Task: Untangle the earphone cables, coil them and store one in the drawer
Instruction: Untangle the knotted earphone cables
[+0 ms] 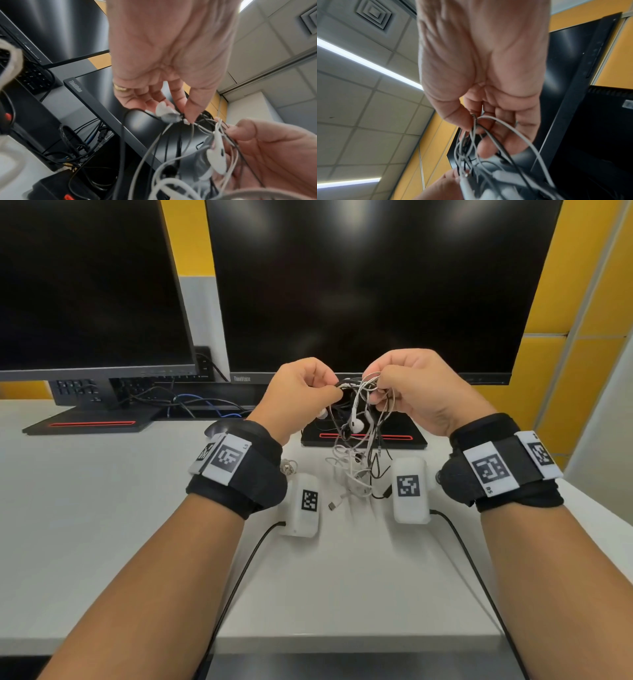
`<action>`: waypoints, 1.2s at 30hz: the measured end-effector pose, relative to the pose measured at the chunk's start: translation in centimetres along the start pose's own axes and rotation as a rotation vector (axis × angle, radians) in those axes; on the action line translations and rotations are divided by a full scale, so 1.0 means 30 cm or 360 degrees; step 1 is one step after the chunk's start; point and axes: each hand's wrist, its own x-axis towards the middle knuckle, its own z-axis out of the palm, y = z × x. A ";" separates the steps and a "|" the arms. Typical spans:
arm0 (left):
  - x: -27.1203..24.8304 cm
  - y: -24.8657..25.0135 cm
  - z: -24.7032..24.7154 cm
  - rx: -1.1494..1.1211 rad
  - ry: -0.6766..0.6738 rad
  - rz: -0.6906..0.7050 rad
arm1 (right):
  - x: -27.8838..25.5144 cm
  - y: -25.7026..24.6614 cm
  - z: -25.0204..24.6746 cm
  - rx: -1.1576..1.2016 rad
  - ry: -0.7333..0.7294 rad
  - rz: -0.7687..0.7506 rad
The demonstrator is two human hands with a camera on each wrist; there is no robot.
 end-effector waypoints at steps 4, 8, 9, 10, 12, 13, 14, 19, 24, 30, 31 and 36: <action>-0.009 0.011 -0.005 -0.0023 -0.0193 -0.0050 | -0.004 0.006 0.001 0.0058 0.0008 -0.0024; -0.015 0.019 -0.003 -0.0079 -0.0345 -0.0118 | -0.004 0.005 0.006 0.0034 0.0062 -0.0039; -0.018 0.021 -0.002 -0.0079 -0.0349 -0.0117 | -0.005 0.005 0.005 0.0040 0.0055 -0.0040; -0.022 0.024 0.000 -0.0075 -0.0341 -0.0102 | -0.006 0.005 0.004 0.0041 0.0037 -0.0041; -0.025 0.025 0.007 -0.0066 -0.0278 -0.0078 | -0.009 0.004 0.004 0.0012 -0.0009 -0.0046; -0.023 0.024 0.009 -0.0046 -0.0239 -0.0073 | -0.009 0.004 0.004 -0.0042 -0.0016 -0.0046; -0.021 0.023 0.010 -0.0011 -0.0204 -0.0069 | -0.008 0.004 0.004 -0.0126 -0.0005 -0.0044; -0.023 0.027 0.011 -0.0097 -0.0171 -0.0068 | -0.004 0.011 0.006 -0.0575 0.0014 -0.0054; -0.027 0.031 0.008 -0.0126 -0.0202 -0.0111 | -0.008 0.014 -0.005 -0.0827 -0.0042 -0.0054; -0.023 0.028 -0.014 -0.0074 -0.0279 -0.0133 | 0.005 0.003 -0.016 -0.0705 0.0152 0.0039; -0.019 0.025 -0.018 -0.0065 -0.0264 -0.0141 | 0.007 0.000 -0.022 -0.0658 0.0179 0.0063; -0.016 0.023 -0.018 -0.0318 -0.0240 -0.0274 | 0.006 -0.021 -0.016 -0.0532 0.0216 0.0097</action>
